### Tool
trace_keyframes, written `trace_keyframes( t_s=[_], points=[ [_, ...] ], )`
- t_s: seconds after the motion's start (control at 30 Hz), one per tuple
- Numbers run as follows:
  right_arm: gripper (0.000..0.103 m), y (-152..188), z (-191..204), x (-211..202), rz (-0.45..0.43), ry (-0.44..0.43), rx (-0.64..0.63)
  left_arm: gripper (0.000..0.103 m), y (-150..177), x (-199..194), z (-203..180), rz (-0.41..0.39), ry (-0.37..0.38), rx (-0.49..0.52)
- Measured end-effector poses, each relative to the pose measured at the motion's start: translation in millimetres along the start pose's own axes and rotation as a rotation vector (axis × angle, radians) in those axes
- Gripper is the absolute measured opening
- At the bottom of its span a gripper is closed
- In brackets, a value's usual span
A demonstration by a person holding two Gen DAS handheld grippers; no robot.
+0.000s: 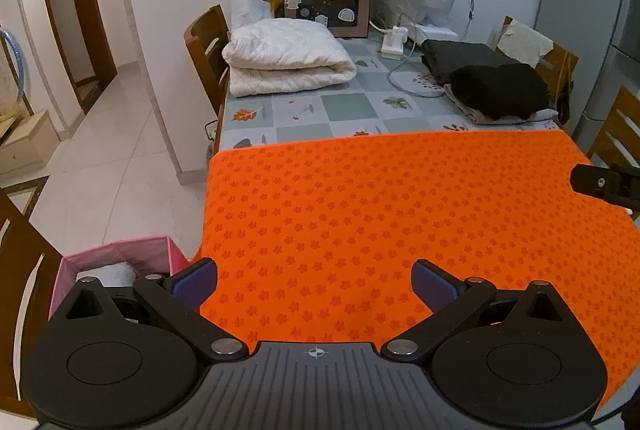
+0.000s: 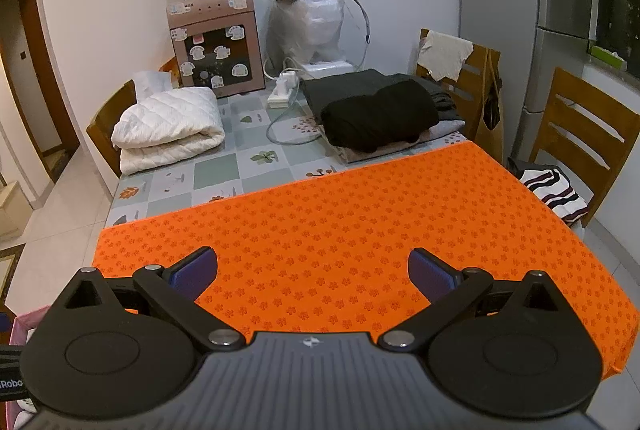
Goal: Fold clothes
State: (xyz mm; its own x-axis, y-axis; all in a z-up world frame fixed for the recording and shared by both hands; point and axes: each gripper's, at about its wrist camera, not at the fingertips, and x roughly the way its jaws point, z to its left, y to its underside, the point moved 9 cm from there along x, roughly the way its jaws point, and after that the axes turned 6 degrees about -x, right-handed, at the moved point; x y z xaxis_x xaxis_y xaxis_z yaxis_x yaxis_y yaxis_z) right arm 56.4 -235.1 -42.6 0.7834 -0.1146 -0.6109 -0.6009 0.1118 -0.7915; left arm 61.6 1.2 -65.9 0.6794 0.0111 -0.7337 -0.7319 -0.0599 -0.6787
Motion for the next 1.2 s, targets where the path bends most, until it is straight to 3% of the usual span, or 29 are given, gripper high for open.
trace_keyframes(
  t_s=[1.2],
  points=[
    [0.103, 1.7, 0.2, 1.7, 0.009, -0.001, 0.015, 0.103, 2.4, 1.5, -6.8, 0.015, 0.037, 0.006]
  ],
)
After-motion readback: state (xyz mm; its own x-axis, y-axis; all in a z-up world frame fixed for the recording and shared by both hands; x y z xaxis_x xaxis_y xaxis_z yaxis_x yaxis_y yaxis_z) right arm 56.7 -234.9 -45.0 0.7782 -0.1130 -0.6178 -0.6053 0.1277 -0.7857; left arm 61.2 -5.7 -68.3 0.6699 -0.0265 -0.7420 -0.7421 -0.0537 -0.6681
